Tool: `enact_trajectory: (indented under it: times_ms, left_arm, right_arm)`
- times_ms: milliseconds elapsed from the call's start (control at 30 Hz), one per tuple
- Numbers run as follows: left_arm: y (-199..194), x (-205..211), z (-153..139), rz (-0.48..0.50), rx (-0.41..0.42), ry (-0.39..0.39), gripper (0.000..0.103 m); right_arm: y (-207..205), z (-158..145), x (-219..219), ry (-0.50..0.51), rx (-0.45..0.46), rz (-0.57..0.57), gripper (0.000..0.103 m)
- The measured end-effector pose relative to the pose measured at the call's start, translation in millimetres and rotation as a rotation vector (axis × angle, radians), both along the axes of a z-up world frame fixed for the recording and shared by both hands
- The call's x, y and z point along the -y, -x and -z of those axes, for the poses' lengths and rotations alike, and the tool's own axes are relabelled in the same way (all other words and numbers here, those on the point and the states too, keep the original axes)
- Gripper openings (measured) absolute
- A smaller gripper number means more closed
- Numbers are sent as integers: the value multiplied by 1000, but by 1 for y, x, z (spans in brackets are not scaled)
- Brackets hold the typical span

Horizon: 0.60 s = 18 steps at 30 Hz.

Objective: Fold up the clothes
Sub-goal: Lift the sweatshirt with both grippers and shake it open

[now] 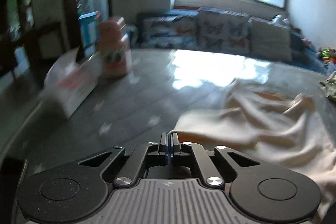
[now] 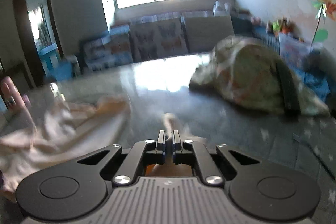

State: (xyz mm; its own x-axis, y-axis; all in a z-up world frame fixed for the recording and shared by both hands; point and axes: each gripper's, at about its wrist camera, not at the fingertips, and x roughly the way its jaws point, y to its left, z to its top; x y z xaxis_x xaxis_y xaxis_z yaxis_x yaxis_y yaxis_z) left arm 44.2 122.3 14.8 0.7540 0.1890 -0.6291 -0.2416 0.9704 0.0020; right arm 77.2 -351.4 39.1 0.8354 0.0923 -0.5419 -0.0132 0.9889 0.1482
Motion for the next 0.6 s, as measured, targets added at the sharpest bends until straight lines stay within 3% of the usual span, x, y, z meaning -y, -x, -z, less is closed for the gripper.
enact_trajectory:
  times_ms: [133,367,500,600]
  left_arm:
    - [9,-10,10,-21,-33,16,2]
    - [20,-19,19,-31,-64,41,3]
    - [33,-16,22,-22,-81,18,3]
    - [38,-18,23,-42,-94,12,5]
  right_arm:
    - [19,-16,11,-12,68,33,5]
    - [29,14,41,46,-102,173,8]
    - [33,20,55,10,-132,211,11]
    - [36,18,54,-8,-122,193,25]
